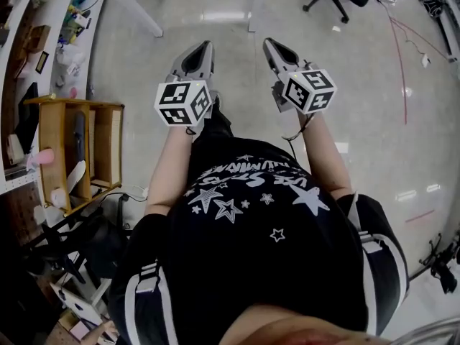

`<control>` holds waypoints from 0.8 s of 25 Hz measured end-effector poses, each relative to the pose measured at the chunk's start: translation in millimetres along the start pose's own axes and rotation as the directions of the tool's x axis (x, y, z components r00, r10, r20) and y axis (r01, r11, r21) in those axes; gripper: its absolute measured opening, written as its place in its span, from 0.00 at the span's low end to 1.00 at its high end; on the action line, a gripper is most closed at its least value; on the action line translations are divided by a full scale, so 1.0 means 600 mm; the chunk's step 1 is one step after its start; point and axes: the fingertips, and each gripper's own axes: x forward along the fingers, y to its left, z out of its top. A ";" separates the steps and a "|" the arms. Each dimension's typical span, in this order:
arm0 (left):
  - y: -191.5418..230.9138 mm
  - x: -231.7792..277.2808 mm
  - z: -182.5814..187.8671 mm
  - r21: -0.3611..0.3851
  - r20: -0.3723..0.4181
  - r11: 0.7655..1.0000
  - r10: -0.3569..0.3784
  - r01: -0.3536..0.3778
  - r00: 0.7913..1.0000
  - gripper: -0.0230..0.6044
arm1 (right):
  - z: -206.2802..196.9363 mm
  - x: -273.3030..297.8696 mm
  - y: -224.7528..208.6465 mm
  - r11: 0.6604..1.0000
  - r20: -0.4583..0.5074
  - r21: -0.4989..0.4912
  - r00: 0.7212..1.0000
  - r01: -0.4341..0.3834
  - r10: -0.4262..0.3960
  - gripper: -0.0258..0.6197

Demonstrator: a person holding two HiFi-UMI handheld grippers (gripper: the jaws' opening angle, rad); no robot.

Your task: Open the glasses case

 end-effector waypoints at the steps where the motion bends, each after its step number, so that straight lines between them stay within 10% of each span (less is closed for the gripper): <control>1: 0.011 0.010 0.003 -0.005 0.001 1.000 -0.001 0.001 1.000 0.06 | 0.003 0.013 -0.003 1.000 -0.001 -0.001 1.000 0.001 -0.001 0.05; 20: 0.234 0.185 0.078 -0.033 -0.016 0.999 -0.042 0.042 0.999 0.06 | 0.088 0.278 -0.046 0.999 -0.006 -0.003 0.999 0.047 -0.047 0.05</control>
